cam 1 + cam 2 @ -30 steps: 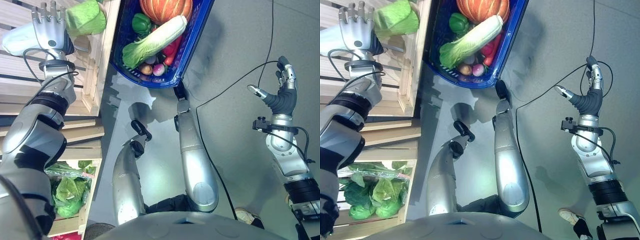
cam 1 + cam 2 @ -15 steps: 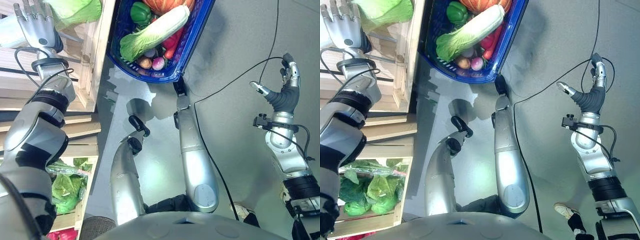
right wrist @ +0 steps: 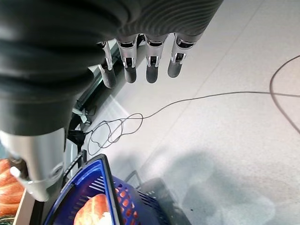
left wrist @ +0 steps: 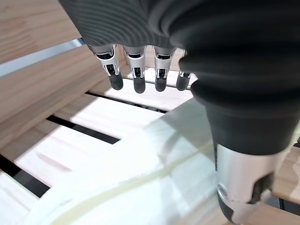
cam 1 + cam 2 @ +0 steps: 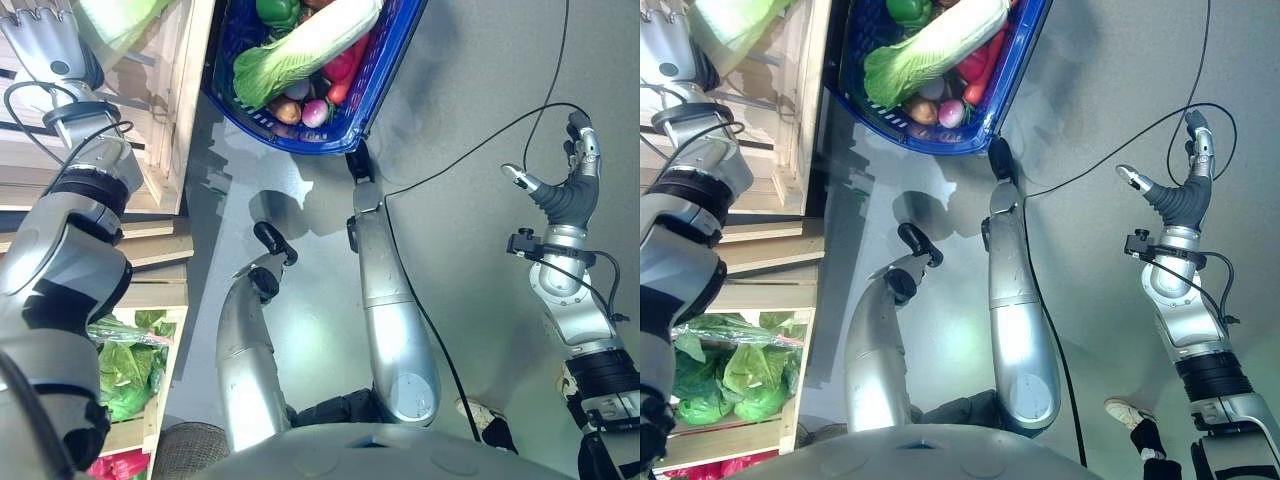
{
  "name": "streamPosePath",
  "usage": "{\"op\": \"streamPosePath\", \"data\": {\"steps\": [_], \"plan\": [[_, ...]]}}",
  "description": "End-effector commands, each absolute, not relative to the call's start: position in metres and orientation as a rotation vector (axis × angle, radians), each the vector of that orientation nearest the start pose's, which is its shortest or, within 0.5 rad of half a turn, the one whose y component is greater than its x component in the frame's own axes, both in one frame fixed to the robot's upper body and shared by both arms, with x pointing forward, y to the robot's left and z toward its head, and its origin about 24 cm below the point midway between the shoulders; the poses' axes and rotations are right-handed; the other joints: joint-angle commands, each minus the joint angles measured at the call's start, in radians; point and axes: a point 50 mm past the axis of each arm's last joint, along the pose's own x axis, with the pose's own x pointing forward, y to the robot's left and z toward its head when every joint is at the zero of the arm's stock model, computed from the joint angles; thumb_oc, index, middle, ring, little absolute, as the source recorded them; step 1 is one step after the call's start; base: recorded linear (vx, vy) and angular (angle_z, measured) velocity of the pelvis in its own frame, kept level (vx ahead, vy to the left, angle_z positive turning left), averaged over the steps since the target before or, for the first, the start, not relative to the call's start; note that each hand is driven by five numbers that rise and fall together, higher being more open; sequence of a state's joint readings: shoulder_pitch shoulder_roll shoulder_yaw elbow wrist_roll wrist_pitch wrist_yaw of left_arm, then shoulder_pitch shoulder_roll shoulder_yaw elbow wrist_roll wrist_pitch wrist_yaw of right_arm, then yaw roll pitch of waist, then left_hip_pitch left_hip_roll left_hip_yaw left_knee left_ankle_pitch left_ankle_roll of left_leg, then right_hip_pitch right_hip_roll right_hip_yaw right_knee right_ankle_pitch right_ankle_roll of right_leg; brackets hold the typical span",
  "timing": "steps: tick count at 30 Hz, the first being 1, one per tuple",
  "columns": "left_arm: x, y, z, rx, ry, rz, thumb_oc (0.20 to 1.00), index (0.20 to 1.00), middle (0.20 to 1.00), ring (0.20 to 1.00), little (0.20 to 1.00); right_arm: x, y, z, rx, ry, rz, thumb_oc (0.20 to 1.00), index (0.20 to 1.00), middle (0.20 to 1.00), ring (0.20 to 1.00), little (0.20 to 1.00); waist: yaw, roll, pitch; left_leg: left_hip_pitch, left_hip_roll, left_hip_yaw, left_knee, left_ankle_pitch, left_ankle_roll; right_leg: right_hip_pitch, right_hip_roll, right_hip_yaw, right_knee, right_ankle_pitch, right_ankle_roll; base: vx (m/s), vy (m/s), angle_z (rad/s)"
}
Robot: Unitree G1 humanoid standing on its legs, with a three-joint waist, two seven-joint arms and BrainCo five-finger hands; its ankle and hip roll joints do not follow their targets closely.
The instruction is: Pick up fruits and vegetables into the basket
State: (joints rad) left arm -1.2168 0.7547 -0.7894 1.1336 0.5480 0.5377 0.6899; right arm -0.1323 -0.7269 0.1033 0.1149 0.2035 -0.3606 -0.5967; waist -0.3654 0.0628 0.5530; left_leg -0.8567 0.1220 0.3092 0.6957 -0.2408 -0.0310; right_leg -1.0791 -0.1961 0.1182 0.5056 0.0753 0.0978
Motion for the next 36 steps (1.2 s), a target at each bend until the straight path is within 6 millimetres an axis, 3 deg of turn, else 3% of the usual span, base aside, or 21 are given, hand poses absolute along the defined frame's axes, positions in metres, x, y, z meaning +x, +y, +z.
{"op": "streamPosePath", "data": {"steps": [1, 10, 12, 23, 36], "plan": [[0.349, 0.353, 0.275, 1.834, 0.056, 1.265, 1.000, 1.000, 1.000, 1.000, 1.000, 0.261, -0.279, 0.141, -0.445, -0.532, -0.439, 1.000, 1.000, 1.000, 1.000, 1.000, -0.010, -0.044, -0.033, -0.075, 0.010, -0.021, 0.082, -0.074, -0.002, 0.036, -0.030, 0.031, -0.036, -0.035, 0.021, 0.00, 0.000, 0.00], [0.349, 0.359, 0.271, 1.756, 0.165, 1.246, 1.000, 1.000, 1.000, 1.000, 1.000, 0.266, -0.276, 0.146, -0.437, -0.528, -0.434, 1.000, 1.000, 1.000, 1.000, 1.000, -0.011, -0.054, -0.033, -0.120, 0.013, -0.038, 0.134, -0.101, 0.006, 0.000, -0.021, 0.046, -0.015, -0.024, 0.022, 0.00, -0.001, -0.01], [0.349, 0.360, 0.265, 1.692, 0.190, 1.225, 0.200, 0.200, 0.200, 0.200, 0.200, 0.267, -0.276, 0.147, -0.432, -0.530, -0.434, 1.000, 1.000, 1.000, 1.000, 1.000, -0.011, -0.057, -0.033, -0.123, 0.014, -0.038, 0.131, -0.100, 0.007, -0.003, -0.017, 0.046, -0.018, -0.021, 0.023, -0.01, -0.010, -0.07], [0.346, 0.368, 0.228, 1.362, 0.277, 1.173, 0.200, 0.200, 0.200, 0.200, 0.200, 0.262, -0.276, 0.153, -0.398, -0.548, -0.425, 1.000, 1.000, 1.000, 1.000, 1.000, 0.003, -0.073, -0.033, -0.089, 0.011, -0.050, 0.092, -0.087, 0.003, 0.039, -0.011, 0.030, -0.035, -0.024, 0.030, -0.03, -0.033, -0.01], [0.322, 0.385, 0.181, 1.204, 0.211, 1.139, 0.200, 0.200, 0.200, 0.200, 0.200, 0.246, -0.267, 0.162, -0.369, -0.573, -0.335, 1.000, 1.000, 1.000, 1.000, 1.000, 0.069, -0.081, -0.033, 0.168, -0.003, -0.066, -0.069, -0.024, -0.014, 0.306, -0.036, -0.062, -0.082, -0.069, 0.032, -0.02, -0.061, 0.07]]}}
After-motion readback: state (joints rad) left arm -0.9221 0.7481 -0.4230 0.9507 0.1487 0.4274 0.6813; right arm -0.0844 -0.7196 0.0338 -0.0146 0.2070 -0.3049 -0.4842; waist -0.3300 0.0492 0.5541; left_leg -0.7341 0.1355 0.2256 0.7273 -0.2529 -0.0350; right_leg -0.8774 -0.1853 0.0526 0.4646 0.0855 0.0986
